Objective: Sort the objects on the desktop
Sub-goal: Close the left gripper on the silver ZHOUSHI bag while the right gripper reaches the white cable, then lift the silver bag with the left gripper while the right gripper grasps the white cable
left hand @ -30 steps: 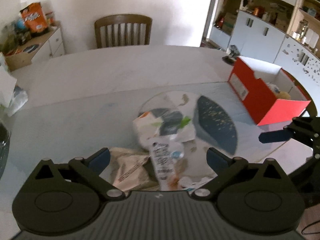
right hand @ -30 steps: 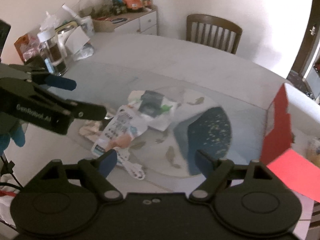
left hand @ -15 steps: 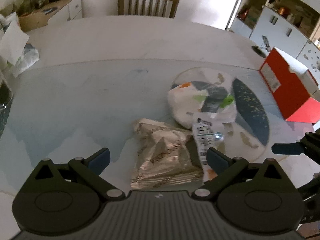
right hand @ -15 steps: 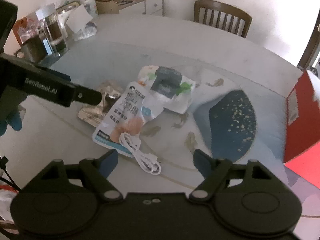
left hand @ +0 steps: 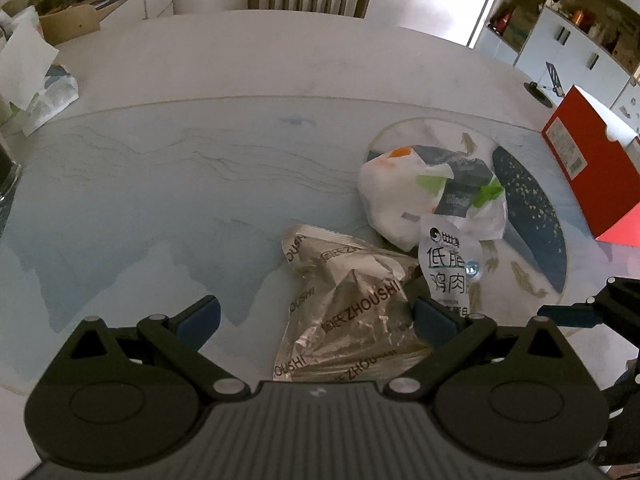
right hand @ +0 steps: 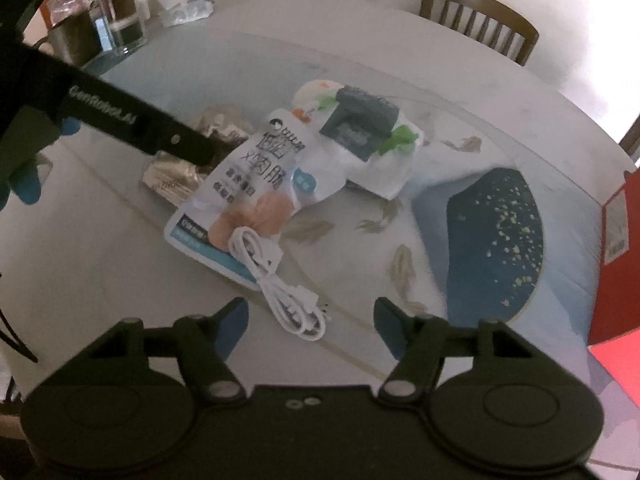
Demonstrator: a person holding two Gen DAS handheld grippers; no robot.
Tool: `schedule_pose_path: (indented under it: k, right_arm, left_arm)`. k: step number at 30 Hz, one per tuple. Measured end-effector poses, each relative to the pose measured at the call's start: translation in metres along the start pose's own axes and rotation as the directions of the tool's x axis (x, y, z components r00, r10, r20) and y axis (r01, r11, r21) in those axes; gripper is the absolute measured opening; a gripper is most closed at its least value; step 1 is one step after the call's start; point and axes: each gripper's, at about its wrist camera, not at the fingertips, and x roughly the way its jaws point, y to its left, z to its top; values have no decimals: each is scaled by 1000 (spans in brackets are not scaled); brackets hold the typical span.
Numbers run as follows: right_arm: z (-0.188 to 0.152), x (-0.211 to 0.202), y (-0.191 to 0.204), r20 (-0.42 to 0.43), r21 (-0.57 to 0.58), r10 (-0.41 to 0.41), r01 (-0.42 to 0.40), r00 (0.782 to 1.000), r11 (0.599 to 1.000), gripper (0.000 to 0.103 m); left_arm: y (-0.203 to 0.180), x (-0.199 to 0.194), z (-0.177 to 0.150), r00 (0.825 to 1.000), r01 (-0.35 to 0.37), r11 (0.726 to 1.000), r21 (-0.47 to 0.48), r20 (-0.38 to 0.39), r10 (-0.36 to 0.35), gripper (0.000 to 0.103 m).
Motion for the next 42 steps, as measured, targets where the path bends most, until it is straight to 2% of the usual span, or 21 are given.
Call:
schedule_pose_path:
  k: [4, 11, 16, 18, 21, 23, 24, 31, 37, 42]
  right_arm:
    - [0, 6, 0, -6, -2, 10, -10, 1000, 1000, 65]
    - [1, 6, -2, 4, 2, 44, -44, 999, 999, 59]
    - [1, 5, 0, 6, -10, 49, -49, 999, 999, 53]
    - [1, 4, 1, 4, -14, 50, -50, 999, 999, 50]
    - [0, 3, 2, 7, -17, 51, -51, 999, 999, 47]
    - [0, 3, 2, 8, -17, 51, -51, 999, 999, 44]
    - [0, 3, 2, 8, -17, 50, -50, 999, 999, 40]
    - [-4, -1, -1, 0, -4, 35, -35, 999, 999, 33]
    - [-11, -8, -9, -6, 31, 23, -23, 1000, 999, 22]
    - [-14, -14, -12, -3, 55, 19, -18, 1000, 998, 20]
  left_arm:
    - [-2, 6, 1, 1000, -1, 1000, 15, -9, 1, 103]
    - [2, 15, -2, 999, 29, 999, -24, -33, -30, 103]
    - [0, 17, -2, 1000, 15, 1000, -11, -20, -15, 102]
    - [-1, 17, -3, 1000, 12, 1000, -2, -13, -12, 96]
    - [-5, 14, -4, 1000, 1, 1000, 26, -1, -1, 83]
    - [-9, 12, -5, 1000, -15, 999, 52, 5, 15, 68]
    - [-9, 12, -5, 1000, -22, 998, 61, 7, 22, 67]
    - [-4, 9, -5, 1000, -15, 999, 40, 14, 15, 57]
    - [-3, 7, -7, 999, -29, 999, 17, 21, 28, 54]
    - [-2, 4, -8, 999, -35, 999, 1, 11, 35, 54]
